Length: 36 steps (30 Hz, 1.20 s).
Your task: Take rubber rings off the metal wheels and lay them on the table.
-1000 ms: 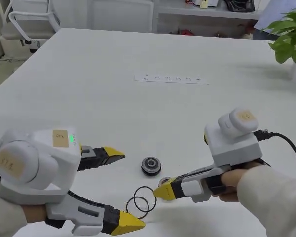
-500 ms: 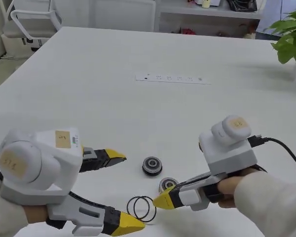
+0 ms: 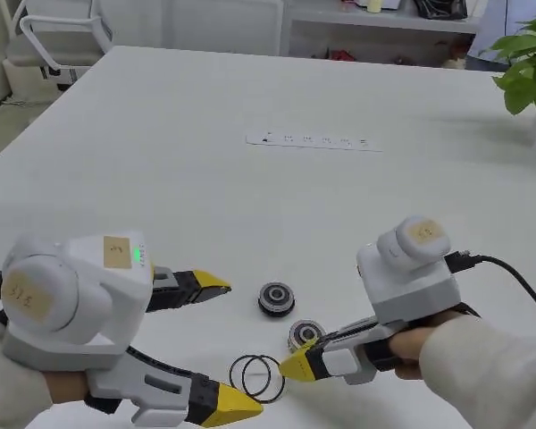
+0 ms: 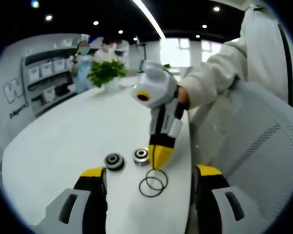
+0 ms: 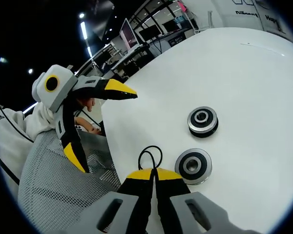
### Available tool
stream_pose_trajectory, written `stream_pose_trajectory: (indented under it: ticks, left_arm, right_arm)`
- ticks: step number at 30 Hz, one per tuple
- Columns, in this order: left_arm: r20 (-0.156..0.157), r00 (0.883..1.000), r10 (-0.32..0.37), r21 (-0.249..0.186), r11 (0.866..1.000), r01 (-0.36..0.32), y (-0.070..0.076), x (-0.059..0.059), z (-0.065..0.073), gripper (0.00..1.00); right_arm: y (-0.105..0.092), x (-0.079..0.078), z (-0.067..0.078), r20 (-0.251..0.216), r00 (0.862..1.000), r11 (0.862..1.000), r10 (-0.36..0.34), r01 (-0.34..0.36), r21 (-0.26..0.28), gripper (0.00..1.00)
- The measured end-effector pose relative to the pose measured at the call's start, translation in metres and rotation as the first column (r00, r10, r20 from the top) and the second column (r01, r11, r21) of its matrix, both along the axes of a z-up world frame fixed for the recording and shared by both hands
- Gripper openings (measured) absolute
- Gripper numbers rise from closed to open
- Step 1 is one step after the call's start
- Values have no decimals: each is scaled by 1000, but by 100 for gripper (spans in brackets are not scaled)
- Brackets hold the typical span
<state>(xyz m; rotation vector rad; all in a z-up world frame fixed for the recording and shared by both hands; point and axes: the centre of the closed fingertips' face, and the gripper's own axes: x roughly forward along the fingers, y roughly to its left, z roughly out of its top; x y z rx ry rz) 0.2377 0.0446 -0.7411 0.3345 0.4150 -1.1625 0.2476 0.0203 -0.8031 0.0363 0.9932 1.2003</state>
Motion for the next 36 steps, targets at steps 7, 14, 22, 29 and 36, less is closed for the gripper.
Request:
stream_pose_trajectory:
  ticks: [7, 14, 22, 29, 36]
  left_arm:
    - [-3, 1000, 0, 3, 1000, 0, 0, 0, -1, 74]
    - [-3, 1000, 0, 5, 1000, 0, 1, 0, -1, 74]
    - [-4, 1000, -1, 7, 1000, 1, 1, -1, -1, 72]
    - [-2, 1000, -8, 9, 1000, 8, 0, -2, -1, 69]
    - [-5, 1000, -2, 3, 1000, 2, 0, -1, 0, 70]
  right_arm:
    - [-1, 3, -1, 16, 1000, 1000, -7, 7, -7, 0]
    - [0, 2, -3, 26, 1000, 1000, 5, -4, -13, 0]
    - [1, 3, -2, 38, 999, 1000, 3, -2, -7, 0]
    - [3, 5, 0, 64, 998, 1000, 9, -9, -2, 0]
    - [2, 7, -1, 79, 997, 1000, 7, -7, -9, 0]
